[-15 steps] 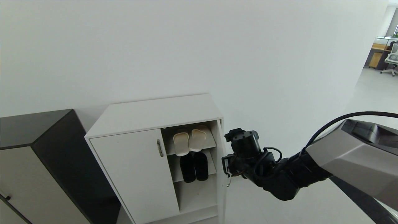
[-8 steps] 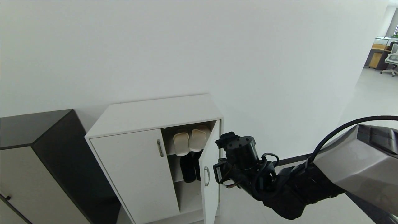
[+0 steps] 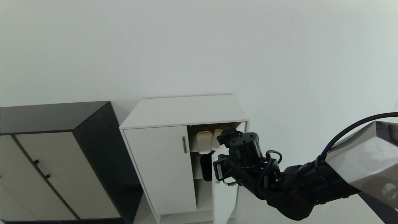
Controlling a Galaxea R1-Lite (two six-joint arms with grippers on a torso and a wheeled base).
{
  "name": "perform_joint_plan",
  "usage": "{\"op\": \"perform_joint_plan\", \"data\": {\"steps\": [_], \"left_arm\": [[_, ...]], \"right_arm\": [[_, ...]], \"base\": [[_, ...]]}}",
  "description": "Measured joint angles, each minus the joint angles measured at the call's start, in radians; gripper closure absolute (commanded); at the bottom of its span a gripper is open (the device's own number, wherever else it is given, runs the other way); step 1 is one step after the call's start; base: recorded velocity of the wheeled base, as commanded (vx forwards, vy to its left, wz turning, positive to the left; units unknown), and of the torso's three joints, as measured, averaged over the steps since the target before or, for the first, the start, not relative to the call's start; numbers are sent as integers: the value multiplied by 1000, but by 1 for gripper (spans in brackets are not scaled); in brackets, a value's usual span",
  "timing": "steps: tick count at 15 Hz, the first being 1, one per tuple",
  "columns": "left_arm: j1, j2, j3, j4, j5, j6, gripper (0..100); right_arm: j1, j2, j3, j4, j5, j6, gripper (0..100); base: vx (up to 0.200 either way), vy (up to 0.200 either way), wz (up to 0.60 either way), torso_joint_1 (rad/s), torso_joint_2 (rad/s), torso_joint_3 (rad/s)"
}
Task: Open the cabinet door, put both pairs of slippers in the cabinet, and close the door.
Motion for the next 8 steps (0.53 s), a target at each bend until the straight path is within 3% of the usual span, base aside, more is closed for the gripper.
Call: {"op": "perform_joint_plan", "data": {"steps": [5, 8], "left_arm": [[2, 0, 0, 0, -1, 0, 100], [1, 0, 0, 0, 0, 0, 100]], "right_arm": [[-23, -28, 31, -27, 9, -33, 100], [-63, -93, 120, -31, 104, -79, 100]], "base": [[0, 0, 0, 0, 0, 0], [0, 0, 0, 0, 0, 0]]}}
